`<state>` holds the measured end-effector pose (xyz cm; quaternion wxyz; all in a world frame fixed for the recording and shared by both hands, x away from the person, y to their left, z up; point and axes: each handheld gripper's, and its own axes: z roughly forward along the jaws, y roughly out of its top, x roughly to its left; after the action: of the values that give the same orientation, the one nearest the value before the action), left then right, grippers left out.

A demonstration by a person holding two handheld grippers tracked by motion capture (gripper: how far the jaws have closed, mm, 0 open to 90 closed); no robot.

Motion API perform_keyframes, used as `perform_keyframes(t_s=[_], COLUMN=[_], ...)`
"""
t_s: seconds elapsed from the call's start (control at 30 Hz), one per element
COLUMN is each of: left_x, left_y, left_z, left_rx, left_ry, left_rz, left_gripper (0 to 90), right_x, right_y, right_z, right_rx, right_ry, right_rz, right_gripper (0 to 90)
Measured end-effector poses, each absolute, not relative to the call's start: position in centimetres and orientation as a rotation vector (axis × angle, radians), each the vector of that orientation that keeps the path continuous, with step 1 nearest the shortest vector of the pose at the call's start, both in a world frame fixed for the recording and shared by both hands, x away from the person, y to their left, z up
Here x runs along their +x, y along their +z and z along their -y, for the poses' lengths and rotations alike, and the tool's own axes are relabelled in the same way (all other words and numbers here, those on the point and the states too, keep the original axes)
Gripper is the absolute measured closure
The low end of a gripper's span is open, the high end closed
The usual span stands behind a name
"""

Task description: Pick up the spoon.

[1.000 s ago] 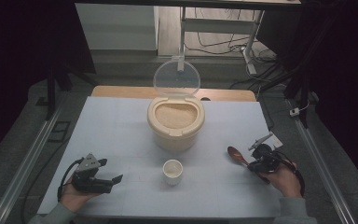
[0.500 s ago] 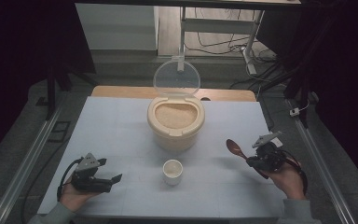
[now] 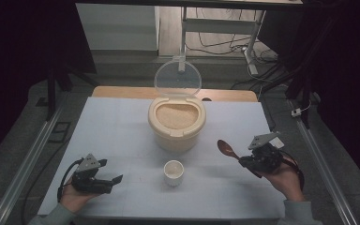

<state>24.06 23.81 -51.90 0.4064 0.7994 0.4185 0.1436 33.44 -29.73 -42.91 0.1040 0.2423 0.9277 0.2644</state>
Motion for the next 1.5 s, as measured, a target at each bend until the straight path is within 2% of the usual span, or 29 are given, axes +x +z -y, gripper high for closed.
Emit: perform_keyframes(t_s=[1.03, 1.5], left_x=[24.1, 24.1], left_y=[-52.0, -52.0], left_z=[-23.9, -23.8], left_rx=[2.018, 2.024], left_ry=[0.35, 0.351], left_rz=[-1.057, -1.053], left_gripper=[11.1, 11.1], right_x=[30.5, 30.2], right_y=[-40.3, -41.0], right_z=[21.5, 17.7], right_rx=[0.365, 0.255], right_ry=[0.799, 0.751], right_rz=[-2.805, -2.845], right_gripper=[81.2, 81.1])
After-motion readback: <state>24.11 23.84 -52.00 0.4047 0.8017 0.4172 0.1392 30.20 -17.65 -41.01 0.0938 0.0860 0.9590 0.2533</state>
